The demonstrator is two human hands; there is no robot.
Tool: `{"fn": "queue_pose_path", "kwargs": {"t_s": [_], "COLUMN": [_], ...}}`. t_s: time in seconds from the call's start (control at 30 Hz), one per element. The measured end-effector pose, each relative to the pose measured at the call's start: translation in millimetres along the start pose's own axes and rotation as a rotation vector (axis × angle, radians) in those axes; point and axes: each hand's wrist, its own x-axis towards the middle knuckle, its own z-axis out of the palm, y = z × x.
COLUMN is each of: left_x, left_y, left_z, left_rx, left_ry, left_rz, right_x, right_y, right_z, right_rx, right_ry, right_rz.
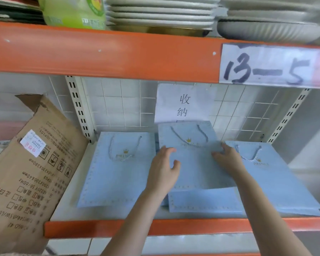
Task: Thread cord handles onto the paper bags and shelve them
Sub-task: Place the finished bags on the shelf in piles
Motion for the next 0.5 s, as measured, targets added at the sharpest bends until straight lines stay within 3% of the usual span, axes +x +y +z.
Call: {"fn": "queue_pose_path", "kwargs": {"t_s": [0.1,0.2,0.3,0.37,0.43,0.5], "left_x": [-14.2,-28.5,-21.1,-11.1,-2.9,-0.4], "left_y": [-17.7,-22.0,-20.3,-25.2,-34.9,-47.4], "left_z": [32.3,43.6,36.1,19.1,-4.6,-32.8], "left_rx": [0.362,0.634,0.600,0.549,0.547,0.552], "left_ry": [-0.373,-0.387,-0.303,-0.161,-0.002,0.080], "left_rz": [0.021,0.074,0.137,0.117,0.022,-0.183], "right_x": [-1.7,-11.8,-15.0,-16.7,-22.9,-31.4], "right_y": [36.7,60.6,51.0,32.4,9.8,-12.2], "right_z": [8.9,37.0,44.1,46.6,56.1,71.9], "right_rx": [-0.210,-0.317,-0.385,-0.338,-0.196,-0.101], "right_ry": [-0.095,-0.180,0.008,0.134,0.121,0.011], "right_rz": [0.087,0.117,-0.013,-0.174,-0.289,-0.376]}}
